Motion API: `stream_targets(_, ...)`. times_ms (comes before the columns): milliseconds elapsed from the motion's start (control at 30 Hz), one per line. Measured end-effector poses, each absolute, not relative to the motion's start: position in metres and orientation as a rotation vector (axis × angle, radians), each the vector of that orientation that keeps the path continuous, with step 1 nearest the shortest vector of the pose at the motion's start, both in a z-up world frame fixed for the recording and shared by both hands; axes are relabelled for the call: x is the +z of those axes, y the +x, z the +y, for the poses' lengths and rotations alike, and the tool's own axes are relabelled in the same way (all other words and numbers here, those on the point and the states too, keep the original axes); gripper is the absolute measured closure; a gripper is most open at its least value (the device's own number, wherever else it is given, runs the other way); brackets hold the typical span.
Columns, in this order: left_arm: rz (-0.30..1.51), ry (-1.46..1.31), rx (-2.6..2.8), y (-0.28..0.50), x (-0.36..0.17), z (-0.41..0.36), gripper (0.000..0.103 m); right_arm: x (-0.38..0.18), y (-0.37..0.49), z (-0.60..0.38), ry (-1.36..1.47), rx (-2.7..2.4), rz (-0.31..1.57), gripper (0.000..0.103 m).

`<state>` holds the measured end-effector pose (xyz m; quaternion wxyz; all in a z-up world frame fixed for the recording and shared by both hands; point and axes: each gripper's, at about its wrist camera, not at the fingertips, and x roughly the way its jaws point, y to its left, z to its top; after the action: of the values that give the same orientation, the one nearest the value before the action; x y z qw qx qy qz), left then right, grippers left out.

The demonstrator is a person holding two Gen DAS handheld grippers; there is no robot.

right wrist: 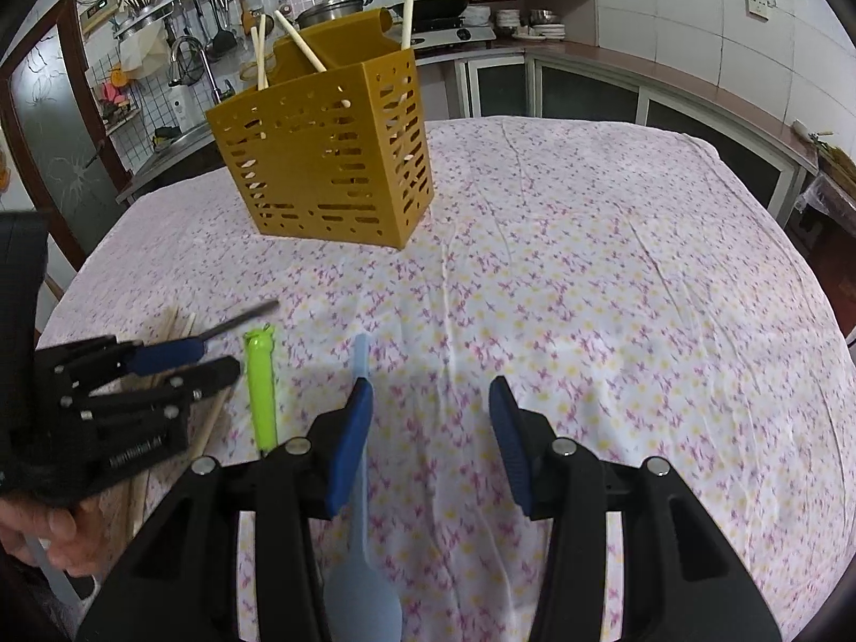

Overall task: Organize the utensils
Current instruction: 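Close the left gripper on the metal spoon handle while the right gripper closes on the blue spoon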

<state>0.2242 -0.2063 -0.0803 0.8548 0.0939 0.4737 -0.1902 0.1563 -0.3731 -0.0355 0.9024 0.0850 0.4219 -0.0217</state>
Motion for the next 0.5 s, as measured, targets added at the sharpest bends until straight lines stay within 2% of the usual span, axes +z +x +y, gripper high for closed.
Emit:
stream_targets(333, 0.943, 0.178, -0.402, 0.253, -0.056, -0.204, 0.065, -0.041, 0.192, -0.367, 0.158, -0.026, 0.903, 0.058)
stream_targets(500, 0.969, 0.227, -0.398, 0.272, -0.066, -0.205, 0.065, -0.047, 0.202, -0.353, 0.139, 0.001, 0.933, 0.058)
